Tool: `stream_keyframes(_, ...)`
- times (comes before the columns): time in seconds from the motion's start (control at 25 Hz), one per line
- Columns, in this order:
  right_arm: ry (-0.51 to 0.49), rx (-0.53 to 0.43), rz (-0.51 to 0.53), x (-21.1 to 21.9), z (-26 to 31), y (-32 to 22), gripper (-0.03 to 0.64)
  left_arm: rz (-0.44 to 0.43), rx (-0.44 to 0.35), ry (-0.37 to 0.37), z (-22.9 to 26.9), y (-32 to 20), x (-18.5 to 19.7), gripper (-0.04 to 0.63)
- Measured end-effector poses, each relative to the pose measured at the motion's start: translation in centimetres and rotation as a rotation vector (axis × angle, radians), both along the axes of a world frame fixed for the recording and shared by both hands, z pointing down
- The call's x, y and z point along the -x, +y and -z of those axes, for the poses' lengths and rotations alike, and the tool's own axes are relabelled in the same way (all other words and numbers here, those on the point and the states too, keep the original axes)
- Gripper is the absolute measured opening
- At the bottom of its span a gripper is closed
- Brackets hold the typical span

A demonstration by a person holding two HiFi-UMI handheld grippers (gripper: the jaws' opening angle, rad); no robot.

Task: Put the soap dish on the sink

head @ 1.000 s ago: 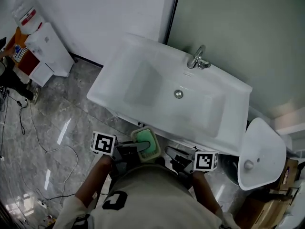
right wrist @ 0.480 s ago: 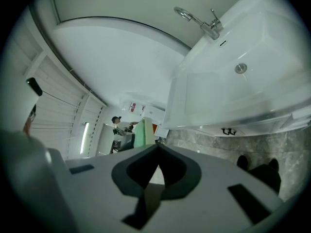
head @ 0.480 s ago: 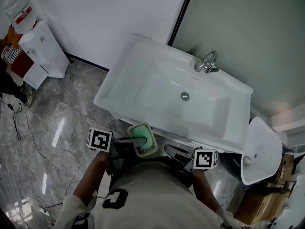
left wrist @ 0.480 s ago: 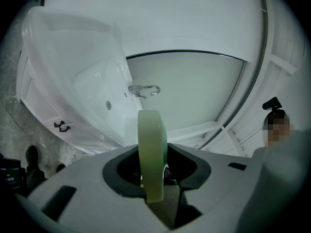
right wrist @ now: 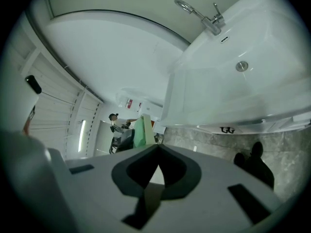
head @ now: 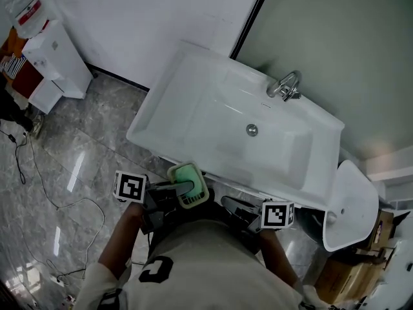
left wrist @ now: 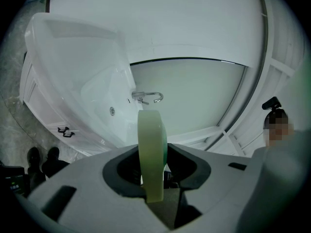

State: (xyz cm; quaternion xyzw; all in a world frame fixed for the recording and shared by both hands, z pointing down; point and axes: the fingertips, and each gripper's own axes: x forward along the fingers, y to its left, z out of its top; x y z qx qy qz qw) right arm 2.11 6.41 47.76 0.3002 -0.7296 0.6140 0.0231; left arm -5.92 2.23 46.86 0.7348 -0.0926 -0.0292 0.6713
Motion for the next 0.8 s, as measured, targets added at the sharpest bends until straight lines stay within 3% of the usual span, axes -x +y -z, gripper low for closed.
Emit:
stream_keyframes(0.16, -0.039, 0.019, 0.008, -0.8, -0.2, -1.3, 0.009, 0.004, -0.052, -0.025, 0.5, -1.2, -1.0, 0.147)
stream_keyframes(0.4, -0.096, -0.044, 0.025, -2.9, 1.1, -4.4, 0.009, 0.000, -0.093, -0.102, 1.2, -3.3, -2.6, 0.147)
stream_keyframes(0.56, -0.118, -0.022, -0.007, -5.4, 0.8, -6.1, 0.009, 0.003, -0.095, -0.132, 1.4, -4.5, -4.3, 0.147)
stream_keyframes(0.8, -0.154, -0.037, 0.049, -7.0, 0.8, -8.1, 0.009, 0.023, -0.108, -0.170, 1.3, -6.3, -6.3, 0.147)
